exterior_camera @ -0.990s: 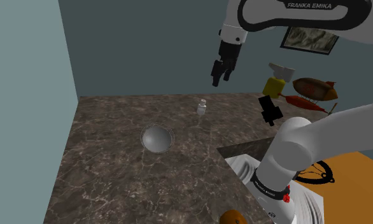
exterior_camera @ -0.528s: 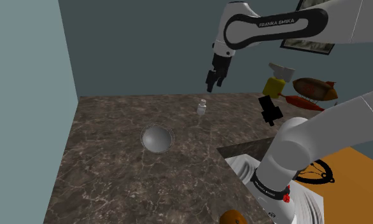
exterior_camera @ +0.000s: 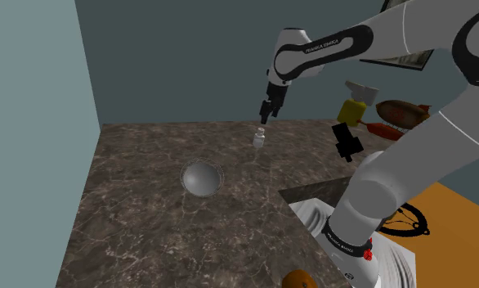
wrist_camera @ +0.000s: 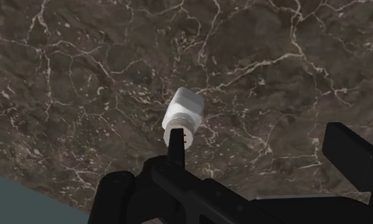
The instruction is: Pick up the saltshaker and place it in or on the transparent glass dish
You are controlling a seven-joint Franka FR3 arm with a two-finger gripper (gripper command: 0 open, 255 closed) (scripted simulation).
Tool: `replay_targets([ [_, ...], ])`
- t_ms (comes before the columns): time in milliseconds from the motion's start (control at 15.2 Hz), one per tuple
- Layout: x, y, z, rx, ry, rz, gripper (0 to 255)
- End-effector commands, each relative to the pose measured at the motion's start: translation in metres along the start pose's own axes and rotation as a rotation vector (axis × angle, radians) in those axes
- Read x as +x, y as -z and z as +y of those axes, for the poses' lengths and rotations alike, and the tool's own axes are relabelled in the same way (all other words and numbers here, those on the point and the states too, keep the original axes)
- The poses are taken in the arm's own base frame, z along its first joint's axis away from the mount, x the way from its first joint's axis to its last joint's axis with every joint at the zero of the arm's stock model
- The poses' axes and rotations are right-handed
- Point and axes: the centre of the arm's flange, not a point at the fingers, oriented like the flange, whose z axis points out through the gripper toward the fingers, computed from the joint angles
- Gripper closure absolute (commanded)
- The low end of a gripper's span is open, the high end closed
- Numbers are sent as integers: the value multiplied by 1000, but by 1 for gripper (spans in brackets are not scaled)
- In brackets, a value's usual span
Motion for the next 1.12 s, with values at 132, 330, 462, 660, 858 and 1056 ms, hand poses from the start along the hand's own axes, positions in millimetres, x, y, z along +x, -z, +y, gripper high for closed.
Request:
replay_targets([
  [132, 24, -36, 30, -2, 15, 9, 0],
  [330, 41, -61, 51, -2, 25, 15, 0],
  [462, 42, -72, 51, -2, 25, 15, 0],
  [660, 42, -88, 51, -2, 25, 15, 0],
  [858, 42, -101, 51, -2, 25, 15, 0],
  [1056, 42, -101, 51, -2, 25, 15, 0],
])
